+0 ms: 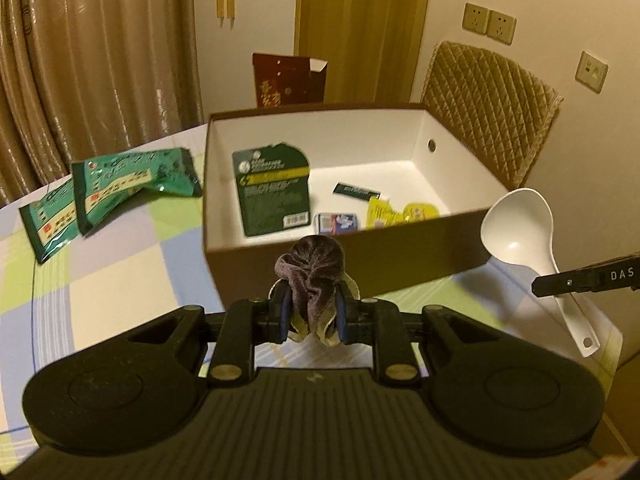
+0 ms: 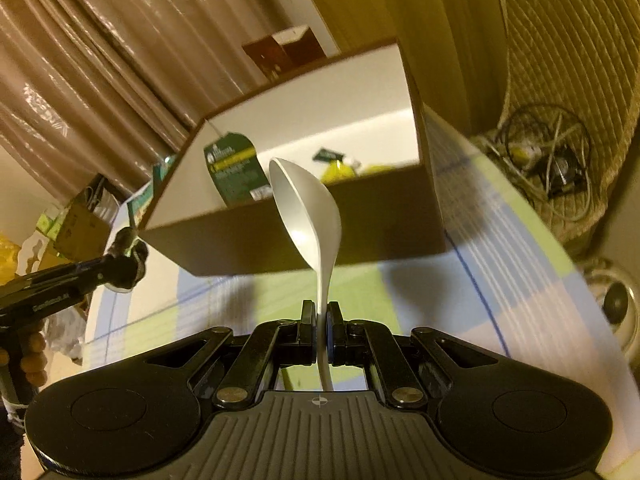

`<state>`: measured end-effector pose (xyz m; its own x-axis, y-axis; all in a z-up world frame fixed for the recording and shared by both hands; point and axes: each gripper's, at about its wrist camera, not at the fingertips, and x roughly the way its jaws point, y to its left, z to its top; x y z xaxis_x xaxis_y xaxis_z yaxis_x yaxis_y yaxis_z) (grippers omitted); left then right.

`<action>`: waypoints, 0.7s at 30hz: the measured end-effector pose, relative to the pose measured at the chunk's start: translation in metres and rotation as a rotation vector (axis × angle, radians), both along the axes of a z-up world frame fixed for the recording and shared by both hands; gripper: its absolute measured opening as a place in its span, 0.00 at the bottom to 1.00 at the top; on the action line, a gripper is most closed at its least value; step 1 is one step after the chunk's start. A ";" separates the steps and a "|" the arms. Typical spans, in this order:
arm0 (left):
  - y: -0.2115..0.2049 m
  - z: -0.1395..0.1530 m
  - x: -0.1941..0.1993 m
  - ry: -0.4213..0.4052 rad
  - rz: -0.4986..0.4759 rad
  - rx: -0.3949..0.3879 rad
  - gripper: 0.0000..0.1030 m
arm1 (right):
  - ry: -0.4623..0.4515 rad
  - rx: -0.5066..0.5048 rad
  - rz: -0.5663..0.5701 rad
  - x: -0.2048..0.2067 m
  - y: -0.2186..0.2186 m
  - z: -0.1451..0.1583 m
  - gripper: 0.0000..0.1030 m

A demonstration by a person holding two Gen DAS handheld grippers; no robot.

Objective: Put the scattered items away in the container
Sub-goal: 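Carry scrunchie with left gripper while right carries spoon over the box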

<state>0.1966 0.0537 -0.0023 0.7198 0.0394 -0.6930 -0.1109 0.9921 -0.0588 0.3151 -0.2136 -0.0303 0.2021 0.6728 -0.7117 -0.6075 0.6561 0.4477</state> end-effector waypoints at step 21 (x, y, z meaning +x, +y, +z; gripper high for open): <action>-0.016 0.041 0.108 -0.073 -0.058 0.016 0.18 | -0.154 0.055 0.106 0.087 0.093 0.063 0.01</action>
<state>0.3046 0.0378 0.0392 0.7695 0.0069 -0.6386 -0.0495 0.9976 -0.0489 0.4017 -0.1209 0.0323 0.2321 0.7333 -0.6390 -0.7361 0.5619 0.3774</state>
